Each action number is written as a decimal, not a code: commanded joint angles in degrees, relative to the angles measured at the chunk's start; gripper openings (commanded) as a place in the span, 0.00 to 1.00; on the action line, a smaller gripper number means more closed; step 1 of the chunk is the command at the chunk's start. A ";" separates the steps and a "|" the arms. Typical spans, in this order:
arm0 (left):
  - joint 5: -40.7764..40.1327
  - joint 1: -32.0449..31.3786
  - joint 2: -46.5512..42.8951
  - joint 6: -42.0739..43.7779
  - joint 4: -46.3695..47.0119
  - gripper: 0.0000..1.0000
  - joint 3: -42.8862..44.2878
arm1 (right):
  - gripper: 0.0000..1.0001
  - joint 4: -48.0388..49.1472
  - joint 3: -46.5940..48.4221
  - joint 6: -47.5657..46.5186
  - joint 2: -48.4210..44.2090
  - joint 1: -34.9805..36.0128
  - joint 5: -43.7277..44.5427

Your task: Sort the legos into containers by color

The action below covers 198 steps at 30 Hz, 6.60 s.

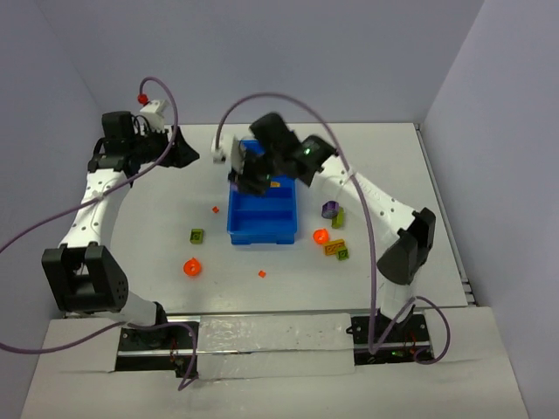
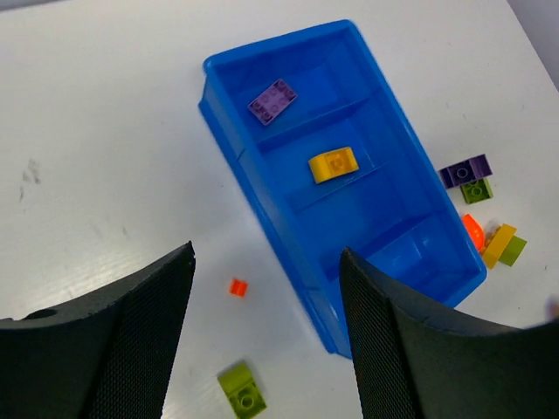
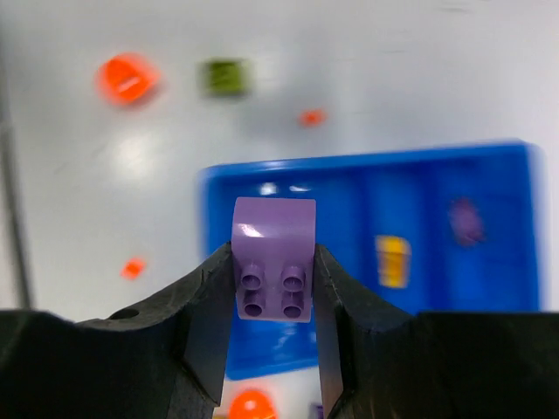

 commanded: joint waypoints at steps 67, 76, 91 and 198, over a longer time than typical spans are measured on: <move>-15.09 -3.78 -4.09 20.90 -17.14 0.75 -24.84 | 1.00 18.38 21.22 21.25 23.25 -19.16 17.76; -18.52 -9.49 -0.07 13.16 -15.71 0.75 -25.00 | 1.00 15.80 19.99 29.61 14.23 -22.90 13.76; -26.55 -9.76 6.86 7.79 -11.81 0.61 -22.29 | 1.00 14.13 12.38 31.81 5.68 -27.95 12.35; 2.86 -23.13 21.99 47.98 -24.39 0.69 28.77 | 0.84 -16.26 -12.34 -7.90 0.86 -34.60 5.87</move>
